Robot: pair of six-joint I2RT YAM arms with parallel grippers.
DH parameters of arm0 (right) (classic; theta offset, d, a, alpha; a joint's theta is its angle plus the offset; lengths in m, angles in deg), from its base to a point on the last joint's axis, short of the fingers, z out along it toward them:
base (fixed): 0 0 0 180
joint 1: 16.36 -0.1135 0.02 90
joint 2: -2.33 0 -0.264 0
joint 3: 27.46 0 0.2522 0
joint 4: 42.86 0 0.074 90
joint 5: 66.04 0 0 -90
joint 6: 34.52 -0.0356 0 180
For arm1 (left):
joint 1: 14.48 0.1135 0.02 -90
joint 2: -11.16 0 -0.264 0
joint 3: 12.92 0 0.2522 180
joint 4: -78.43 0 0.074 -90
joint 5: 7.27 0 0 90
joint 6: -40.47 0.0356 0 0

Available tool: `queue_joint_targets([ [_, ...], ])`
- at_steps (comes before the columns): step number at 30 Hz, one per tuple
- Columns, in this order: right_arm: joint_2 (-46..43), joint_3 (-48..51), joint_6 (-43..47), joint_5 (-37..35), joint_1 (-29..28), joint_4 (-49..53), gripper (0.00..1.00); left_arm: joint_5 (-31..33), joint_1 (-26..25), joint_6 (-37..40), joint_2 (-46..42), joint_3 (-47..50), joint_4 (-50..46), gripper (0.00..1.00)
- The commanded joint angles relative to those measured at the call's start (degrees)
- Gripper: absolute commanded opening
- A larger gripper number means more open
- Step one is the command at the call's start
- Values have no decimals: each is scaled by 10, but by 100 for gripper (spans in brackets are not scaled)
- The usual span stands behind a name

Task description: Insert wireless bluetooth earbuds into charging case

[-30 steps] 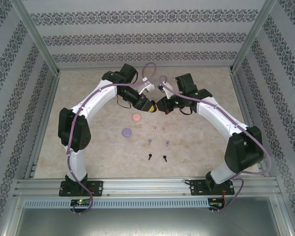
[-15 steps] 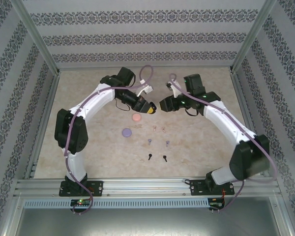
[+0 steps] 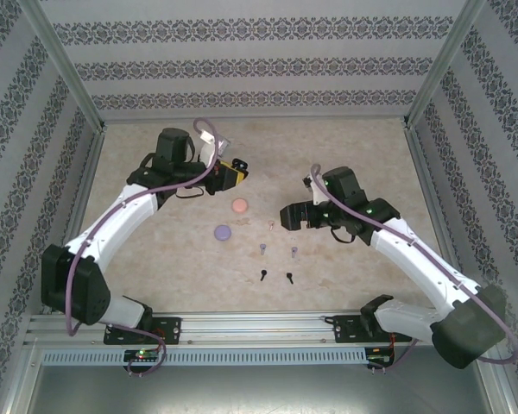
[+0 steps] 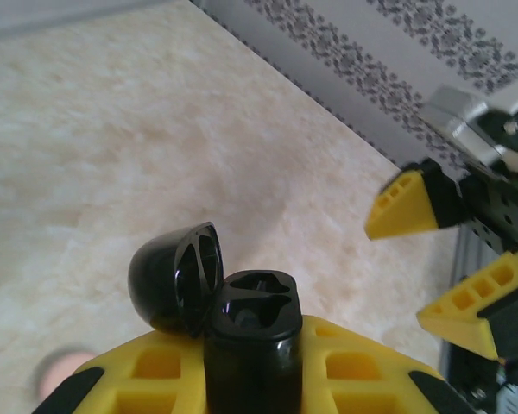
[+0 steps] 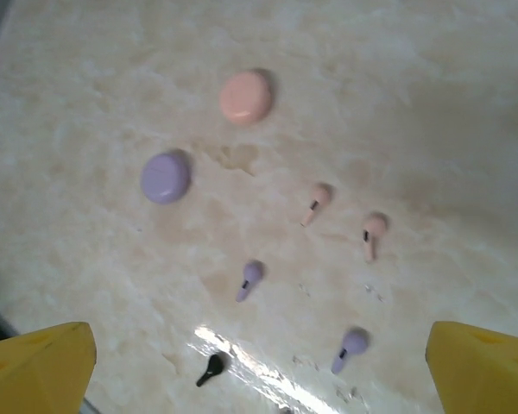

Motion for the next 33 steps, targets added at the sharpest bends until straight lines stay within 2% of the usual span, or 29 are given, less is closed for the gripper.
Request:
queue_joint_targets([
  [1, -22, -3, -67, -153, -34, 46, 98, 75, -4, -39, -49, 56, 132, 0],
  [3, -35, -1, -112, -187, -40, 50, 98, 108, -6, -36, -79, 96, 185, 0],
  [5, -60, 8, -151, -182, -31, 46, 98, 137, -11, -27, -105, 143, 245, 0],
  [9, -113, 59, -201, -62, 19, -36, 98, 204, -18, -40, -150, 230, 365, 0],
  [11, -101, 42, -197, -60, 15, -13, 98, 224, -21, -44, -162, 266, 410, 0],
  [15, -34, -26, -188, -158, -66, 86, 98, 248, -37, -28, -178, 304, 433, 0],
  [17, 5, -36, -216, -156, -89, 101, 98, 254, -47, -11, -181, 314, 430, 0],
  [21, 92, -39, -318, -151, -147, 92, 96, 291, -57, -20, -180, 368, 535, 0],
  [24, 157, -59, -373, -180, -194, 97, 92, 322, -57, -45, -171, 394, 596, 0],
  [29, 259, -98, -437, -190, -250, 89, 77, 368, -58, -76, -168, 427, 669, 0],
  [33, 301, -113, -477, -198, -275, 80, 67, 381, -58, -88, -172, 437, 685, 0],
])
